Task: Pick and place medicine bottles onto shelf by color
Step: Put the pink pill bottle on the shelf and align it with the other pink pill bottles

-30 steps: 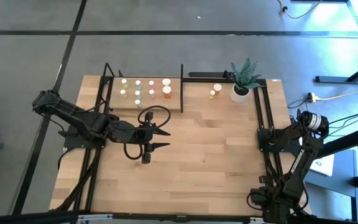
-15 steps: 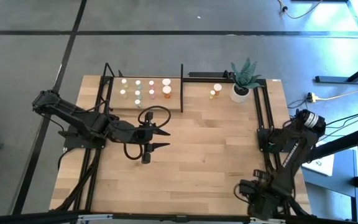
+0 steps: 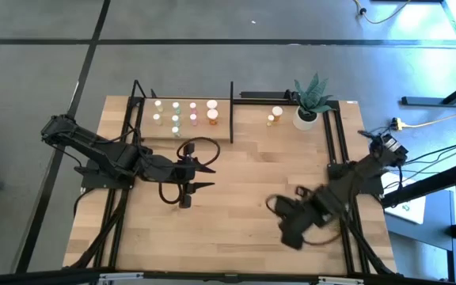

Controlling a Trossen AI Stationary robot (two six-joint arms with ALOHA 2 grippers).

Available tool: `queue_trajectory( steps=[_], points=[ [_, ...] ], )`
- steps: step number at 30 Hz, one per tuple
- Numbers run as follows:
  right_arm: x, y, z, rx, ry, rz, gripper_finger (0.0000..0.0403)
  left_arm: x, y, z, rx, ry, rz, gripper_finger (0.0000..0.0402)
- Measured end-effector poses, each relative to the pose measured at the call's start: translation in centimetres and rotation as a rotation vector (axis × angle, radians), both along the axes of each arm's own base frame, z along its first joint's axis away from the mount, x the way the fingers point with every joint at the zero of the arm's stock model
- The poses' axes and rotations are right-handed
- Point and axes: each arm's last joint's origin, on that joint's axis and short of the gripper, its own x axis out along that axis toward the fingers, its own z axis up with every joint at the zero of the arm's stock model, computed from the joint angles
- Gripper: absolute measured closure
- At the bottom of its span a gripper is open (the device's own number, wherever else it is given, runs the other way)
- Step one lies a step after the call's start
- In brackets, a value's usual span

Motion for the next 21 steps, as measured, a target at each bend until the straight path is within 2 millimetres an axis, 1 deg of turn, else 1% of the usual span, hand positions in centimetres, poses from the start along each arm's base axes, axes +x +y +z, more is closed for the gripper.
queue_trajectory(
  steps=[4,7,9,12,15,21],
  points=[
    [2.6,-3.3,1.9,-0.009,-0.084,0.011,0.0291,-0.1,0.0,-0.2,0.008,0.021,0.001,0.0250],
    [4.1,-5.9,3.0,-0.023,-0.134,0.023,0.0291,-0.1,0.1,-0.2,0.007,0.023,0.003,0.0250],
    [4.9,-7.6,3.5,-0.031,-0.161,0.033,0.0291,-0.1,0.1,-0.2,0.003,0.023,0.006,0.0250],
    [5.9,-9.8,3.6,-0.053,-0.185,0.059,0.0291,-0.1,0.1,-0.2,0.005,0.027,0.006,0.0250],
    [7.4,-11.6,2.8,-0.058,-0.184,0.089,0.0291,-0.1,0.1,-0.3,0.005,0.028,0.006,0.0250],
    [10.8,-14.0,-0.6,-0.049,-0.142,0.142,0.0291,-0.1,0.2,-0.3,0.006,0.035,0.007,0.0250]
  ],
)
